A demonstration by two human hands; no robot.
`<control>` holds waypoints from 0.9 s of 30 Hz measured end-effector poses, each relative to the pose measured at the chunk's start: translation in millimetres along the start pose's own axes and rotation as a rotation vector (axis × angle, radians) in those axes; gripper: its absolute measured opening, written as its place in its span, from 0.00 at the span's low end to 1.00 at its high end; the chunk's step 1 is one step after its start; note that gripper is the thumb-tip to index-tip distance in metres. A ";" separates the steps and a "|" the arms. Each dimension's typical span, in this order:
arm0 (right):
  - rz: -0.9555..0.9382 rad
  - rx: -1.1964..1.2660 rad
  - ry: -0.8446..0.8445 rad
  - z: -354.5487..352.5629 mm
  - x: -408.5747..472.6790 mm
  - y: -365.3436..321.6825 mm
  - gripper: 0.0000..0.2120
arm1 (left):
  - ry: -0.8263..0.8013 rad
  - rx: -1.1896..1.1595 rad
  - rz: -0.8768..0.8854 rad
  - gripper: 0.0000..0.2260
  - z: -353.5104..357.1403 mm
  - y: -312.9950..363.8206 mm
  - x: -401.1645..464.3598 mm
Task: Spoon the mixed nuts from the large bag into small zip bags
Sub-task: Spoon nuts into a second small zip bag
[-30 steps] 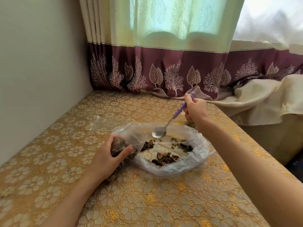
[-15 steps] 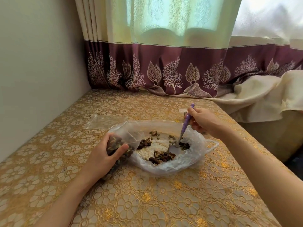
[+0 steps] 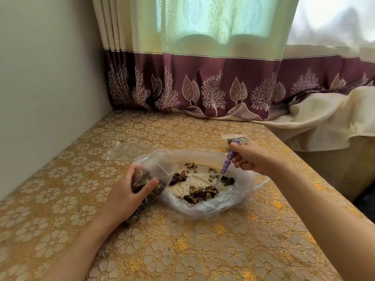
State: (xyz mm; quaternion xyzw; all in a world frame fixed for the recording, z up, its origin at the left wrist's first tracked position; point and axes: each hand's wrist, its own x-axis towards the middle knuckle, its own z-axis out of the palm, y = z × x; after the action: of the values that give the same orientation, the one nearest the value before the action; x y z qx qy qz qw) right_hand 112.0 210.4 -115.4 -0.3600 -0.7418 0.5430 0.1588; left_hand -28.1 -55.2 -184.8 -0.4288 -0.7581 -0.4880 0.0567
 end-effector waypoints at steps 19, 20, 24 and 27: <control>-0.138 0.289 0.112 36.6 -3.0 -62.5 0.18 | 0.017 -0.041 0.016 0.15 -1.1 -2.4 1.5; -0.148 0.278 0.103 41.7 -4.6 -66.3 0.18 | 0.019 -0.042 0.020 0.14 -0.8 -2.4 1.4; -0.246 0.259 0.086 60.6 -13.3 -80.3 0.19 | 0.035 -0.060 0.009 0.15 -0.8 -4.2 2.0; -0.436 0.266 0.083 75.4 -23.6 -90.5 0.20 | 0.048 -0.107 -0.049 0.16 -1.3 -5.1 3.3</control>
State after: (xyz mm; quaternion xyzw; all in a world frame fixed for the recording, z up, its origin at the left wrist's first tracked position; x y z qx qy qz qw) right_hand 48.3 127.9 -55.6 -0.1896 -0.7167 0.5735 0.3485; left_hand -34.1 -55.1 -186.1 -0.4009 -0.7395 -0.5392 0.0397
